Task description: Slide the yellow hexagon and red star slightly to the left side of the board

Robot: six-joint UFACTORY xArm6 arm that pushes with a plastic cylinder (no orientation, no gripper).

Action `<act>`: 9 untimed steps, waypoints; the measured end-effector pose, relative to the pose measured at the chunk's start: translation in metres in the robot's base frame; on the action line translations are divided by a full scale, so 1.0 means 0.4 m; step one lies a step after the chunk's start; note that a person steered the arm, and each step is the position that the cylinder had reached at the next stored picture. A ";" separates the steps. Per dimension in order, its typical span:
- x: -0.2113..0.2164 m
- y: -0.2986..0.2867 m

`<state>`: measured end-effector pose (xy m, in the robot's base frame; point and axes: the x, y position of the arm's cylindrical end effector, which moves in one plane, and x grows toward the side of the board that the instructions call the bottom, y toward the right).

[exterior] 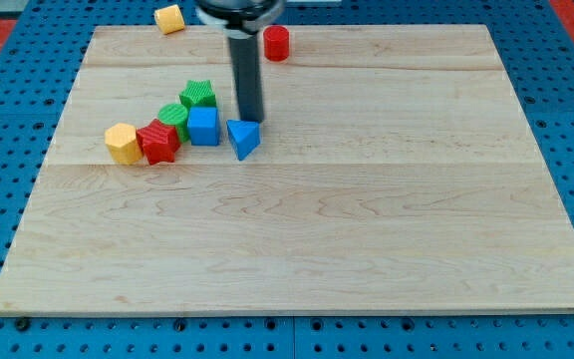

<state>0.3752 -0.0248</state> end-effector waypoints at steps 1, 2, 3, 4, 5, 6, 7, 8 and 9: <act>0.081 0.047; 0.129 -0.124; 0.152 -0.258; 0.160 -0.253; 0.136 -0.244; 0.121 -0.279; 0.136 -0.280; 0.176 -0.065; 0.119 0.008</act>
<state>0.4227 -0.0214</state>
